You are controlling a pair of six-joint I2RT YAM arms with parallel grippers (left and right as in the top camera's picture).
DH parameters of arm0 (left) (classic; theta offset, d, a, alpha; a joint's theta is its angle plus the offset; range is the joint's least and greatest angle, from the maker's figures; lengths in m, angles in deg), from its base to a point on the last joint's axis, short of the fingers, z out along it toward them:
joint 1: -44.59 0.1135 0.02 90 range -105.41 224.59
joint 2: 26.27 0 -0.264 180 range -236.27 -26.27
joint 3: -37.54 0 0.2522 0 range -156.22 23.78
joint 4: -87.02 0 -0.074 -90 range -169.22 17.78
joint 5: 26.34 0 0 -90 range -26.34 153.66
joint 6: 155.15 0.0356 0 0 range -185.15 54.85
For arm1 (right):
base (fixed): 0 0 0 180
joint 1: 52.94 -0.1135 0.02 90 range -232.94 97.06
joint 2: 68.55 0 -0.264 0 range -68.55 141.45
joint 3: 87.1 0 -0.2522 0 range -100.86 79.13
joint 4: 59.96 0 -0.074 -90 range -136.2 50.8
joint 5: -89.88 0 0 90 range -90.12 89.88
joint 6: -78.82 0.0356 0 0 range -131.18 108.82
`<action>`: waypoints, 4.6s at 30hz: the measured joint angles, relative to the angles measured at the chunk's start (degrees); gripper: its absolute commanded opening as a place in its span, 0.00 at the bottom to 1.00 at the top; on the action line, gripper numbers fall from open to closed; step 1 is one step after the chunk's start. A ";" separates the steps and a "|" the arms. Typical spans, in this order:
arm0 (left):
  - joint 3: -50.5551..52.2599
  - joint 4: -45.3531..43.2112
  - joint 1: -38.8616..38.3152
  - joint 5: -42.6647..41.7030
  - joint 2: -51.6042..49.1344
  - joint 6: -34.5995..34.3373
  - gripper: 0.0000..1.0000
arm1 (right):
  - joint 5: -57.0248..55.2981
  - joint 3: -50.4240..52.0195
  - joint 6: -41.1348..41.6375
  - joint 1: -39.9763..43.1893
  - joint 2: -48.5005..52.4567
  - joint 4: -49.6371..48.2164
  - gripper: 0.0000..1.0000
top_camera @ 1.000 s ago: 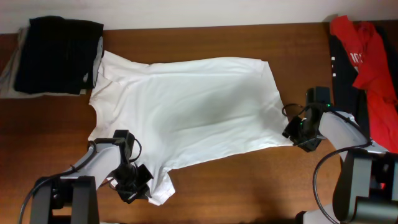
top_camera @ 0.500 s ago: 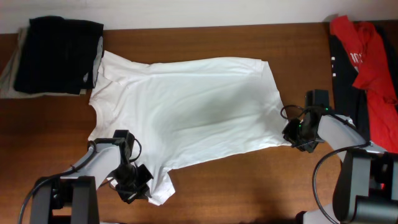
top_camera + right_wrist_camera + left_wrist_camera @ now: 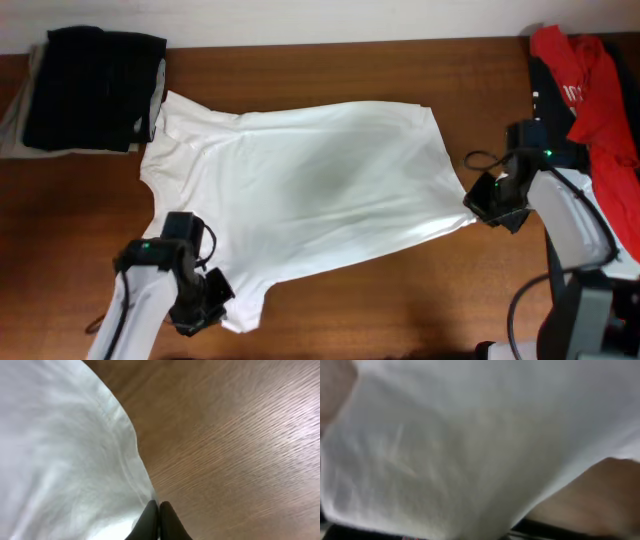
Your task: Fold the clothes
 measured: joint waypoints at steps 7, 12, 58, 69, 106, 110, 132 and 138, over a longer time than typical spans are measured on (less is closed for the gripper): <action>-3.72 -19.78 -0.02 10.73 7.72 0.02 0.01 | 5.90 -0.92 0.22 0.00 -2.60 -15.06 0.04; -4.11 -36.33 -0.02 16.52 6.14 -0.02 0.01 | 6.43 -0.92 0.22 -1.29 -1.33 -21.38 0.04; -41.20 -47.91 7.82 5.75 -46.88 11.58 0.90 | 6.03 -16.92 -13.05 -10.56 21.55 -40.52 0.99; -41.38 -53.81 7.82 6.38 -51.49 8.46 0.89 | 5.88 -16.92 -11.80 -10.56 21.59 -41.22 1.00; -41.38 -53.81 7.82 9.40 -51.91 7.45 0.35 | 1.99 -17.00 -11.85 -12.13 32.39 -48.96 0.67; -41.38 -53.79 7.82 9.42 -51.91 7.43 0.35 | 1.79 -17.00 -12.02 -12.13 32.63 -49.96 0.59; -42.49 -45.51 7.82 12.37 -46.75 8.74 0.45 | 1.84 -18.62 -8.79 -10.80 33.48 -47.15 0.04; -42.69 -45.88 7.82 9.42 -47.65 8.96 0.51 | 1.84 -18.67 -8.79 -10.80 33.48 -47.15 0.04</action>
